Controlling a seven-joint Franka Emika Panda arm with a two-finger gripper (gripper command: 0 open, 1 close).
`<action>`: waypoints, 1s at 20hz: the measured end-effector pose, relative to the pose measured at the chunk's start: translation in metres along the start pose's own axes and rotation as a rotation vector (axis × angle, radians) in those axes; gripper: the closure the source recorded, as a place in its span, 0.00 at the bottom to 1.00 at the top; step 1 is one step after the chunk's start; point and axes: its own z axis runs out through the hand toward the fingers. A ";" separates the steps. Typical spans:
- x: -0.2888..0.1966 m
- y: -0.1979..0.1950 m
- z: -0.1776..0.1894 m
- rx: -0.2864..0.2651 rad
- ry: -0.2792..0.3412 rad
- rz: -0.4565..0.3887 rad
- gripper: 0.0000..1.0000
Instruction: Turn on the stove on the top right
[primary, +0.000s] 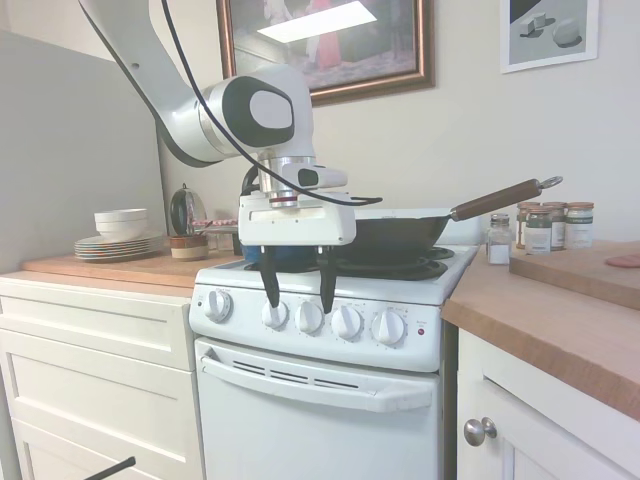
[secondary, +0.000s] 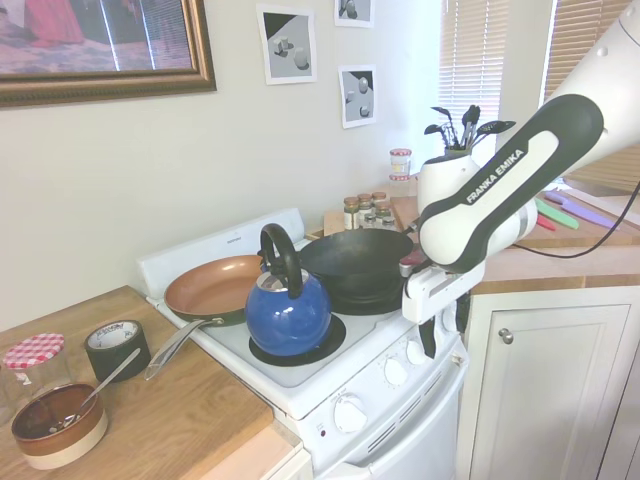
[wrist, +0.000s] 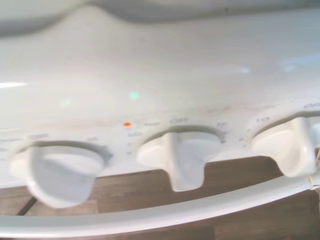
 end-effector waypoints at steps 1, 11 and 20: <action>0.002 0.000 0.000 0.000 0.002 0.002 1.00; 0.012 0.000 0.003 0.003 0.012 0.013 1.00; 0.015 -0.001 0.004 0.005 0.018 0.017 1.00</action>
